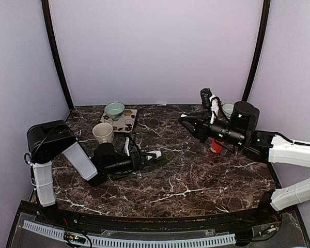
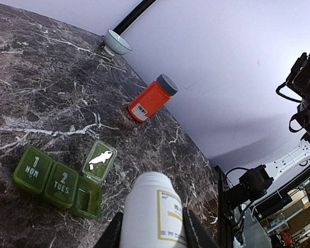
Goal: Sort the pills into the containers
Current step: Pour the pill into the compartment of the pill container.
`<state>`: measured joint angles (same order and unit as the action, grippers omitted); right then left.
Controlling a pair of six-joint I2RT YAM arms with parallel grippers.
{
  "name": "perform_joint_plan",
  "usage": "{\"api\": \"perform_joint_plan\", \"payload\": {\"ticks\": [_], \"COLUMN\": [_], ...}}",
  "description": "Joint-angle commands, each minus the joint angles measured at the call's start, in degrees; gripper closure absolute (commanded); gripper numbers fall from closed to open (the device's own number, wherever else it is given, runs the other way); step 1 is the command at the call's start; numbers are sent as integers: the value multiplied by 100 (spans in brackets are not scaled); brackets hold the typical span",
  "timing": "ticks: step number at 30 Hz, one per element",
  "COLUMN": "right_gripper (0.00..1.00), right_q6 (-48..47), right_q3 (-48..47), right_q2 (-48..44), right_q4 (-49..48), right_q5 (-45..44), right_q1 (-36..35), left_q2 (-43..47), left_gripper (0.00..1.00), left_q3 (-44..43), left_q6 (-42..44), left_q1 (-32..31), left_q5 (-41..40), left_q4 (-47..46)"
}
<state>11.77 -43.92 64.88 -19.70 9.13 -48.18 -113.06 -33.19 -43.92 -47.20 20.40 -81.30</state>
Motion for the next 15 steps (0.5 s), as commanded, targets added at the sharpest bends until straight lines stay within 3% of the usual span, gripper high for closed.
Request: {"api": "perform_joint_plan", "payload": {"ticks": [1,15], "right_gripper": [89,89], "right_q6": [62,78], "right_q3": [72,175], "right_q2": [-158,-254], "right_q4": [-237,-253], "right_q5": [-51,-77], "right_q1": [55,81], "left_q2": [-67,-162], "left_gripper": [100,100], "left_q3": [-72,-246], "left_q6": [66,151], "left_q1": [-78,-141], "left_q5": [-36,-162], "left_q4": [-167,184]}}
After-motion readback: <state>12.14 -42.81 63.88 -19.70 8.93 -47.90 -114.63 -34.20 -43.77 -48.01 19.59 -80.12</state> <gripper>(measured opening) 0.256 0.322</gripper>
